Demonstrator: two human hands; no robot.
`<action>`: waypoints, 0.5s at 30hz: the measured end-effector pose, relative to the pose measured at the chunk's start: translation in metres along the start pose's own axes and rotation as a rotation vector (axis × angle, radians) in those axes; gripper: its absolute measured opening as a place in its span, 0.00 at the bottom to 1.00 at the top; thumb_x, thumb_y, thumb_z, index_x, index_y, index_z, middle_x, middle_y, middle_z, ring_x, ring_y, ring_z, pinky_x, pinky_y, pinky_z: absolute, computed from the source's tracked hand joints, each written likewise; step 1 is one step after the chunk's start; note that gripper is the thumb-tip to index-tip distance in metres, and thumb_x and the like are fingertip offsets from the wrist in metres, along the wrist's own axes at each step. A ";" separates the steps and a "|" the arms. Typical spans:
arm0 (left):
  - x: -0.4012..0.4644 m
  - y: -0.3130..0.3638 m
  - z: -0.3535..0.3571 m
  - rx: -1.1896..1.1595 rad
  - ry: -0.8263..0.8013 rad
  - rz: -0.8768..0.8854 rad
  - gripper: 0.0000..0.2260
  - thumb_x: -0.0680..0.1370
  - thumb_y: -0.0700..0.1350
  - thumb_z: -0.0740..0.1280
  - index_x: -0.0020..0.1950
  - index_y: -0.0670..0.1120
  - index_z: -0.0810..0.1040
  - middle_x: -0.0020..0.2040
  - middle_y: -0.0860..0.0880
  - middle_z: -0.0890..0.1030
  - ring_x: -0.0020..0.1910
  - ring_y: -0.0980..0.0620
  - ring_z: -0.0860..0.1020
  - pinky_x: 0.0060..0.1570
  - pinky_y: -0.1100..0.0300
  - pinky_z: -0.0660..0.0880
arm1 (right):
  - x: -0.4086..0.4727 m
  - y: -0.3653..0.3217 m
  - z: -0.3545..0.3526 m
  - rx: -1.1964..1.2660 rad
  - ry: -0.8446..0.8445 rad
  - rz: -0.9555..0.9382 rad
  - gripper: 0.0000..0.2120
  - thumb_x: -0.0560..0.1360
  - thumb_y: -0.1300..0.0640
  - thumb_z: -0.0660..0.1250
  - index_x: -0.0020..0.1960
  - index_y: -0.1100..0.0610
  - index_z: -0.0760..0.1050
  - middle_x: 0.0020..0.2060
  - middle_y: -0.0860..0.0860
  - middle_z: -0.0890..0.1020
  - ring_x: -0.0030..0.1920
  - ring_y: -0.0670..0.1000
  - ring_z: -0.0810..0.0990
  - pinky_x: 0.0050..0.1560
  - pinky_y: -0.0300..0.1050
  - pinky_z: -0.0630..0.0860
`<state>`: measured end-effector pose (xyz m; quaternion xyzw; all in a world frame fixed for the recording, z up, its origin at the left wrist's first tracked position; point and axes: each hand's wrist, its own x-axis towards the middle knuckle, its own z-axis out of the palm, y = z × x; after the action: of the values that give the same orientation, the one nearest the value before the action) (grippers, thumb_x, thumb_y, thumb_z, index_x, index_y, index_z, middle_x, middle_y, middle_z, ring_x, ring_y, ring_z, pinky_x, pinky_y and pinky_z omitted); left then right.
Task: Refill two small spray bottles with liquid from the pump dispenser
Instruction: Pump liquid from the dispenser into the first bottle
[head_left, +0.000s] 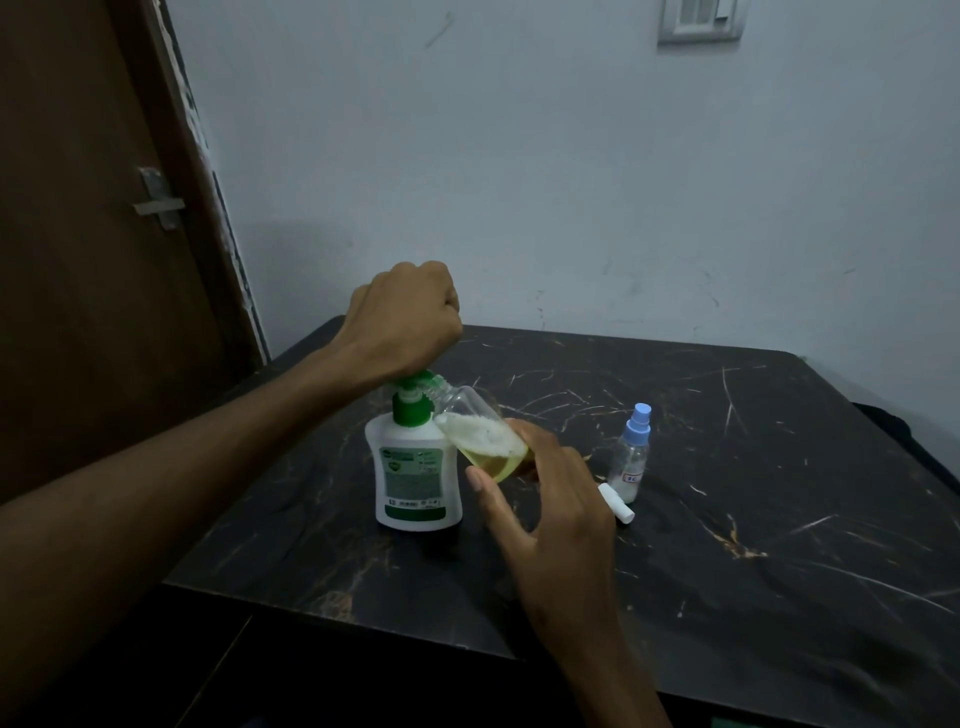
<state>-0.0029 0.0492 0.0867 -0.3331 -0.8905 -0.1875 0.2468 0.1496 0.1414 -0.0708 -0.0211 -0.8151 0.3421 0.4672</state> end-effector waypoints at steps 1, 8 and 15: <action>0.000 0.001 -0.001 -0.008 0.010 0.002 0.16 0.70 0.34 0.63 0.24 0.46 0.69 0.28 0.42 0.74 0.25 0.54 0.69 0.31 0.60 0.66 | 0.000 0.000 0.000 0.000 0.003 0.002 0.22 0.80 0.42 0.69 0.70 0.53 0.76 0.55 0.45 0.81 0.55 0.39 0.77 0.56 0.32 0.74; -0.001 -0.006 0.009 -0.028 -0.017 -0.013 0.12 0.72 0.36 0.63 0.29 0.45 0.77 0.36 0.51 0.80 0.30 0.54 0.75 0.32 0.61 0.67 | 0.001 0.001 0.002 -0.008 -0.005 0.001 0.22 0.80 0.43 0.69 0.69 0.53 0.76 0.55 0.45 0.81 0.54 0.40 0.78 0.56 0.33 0.74; 0.000 0.001 0.002 -0.018 0.037 0.017 0.15 0.71 0.34 0.63 0.25 0.46 0.70 0.31 0.41 0.76 0.26 0.54 0.69 0.31 0.60 0.65 | 0.000 0.000 0.001 -0.011 0.005 0.007 0.23 0.80 0.42 0.68 0.69 0.54 0.76 0.54 0.45 0.81 0.53 0.38 0.76 0.56 0.26 0.70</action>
<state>-0.0031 0.0506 0.0854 -0.3393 -0.8812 -0.1996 0.2617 0.1493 0.1410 -0.0710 -0.0275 -0.8158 0.3390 0.4678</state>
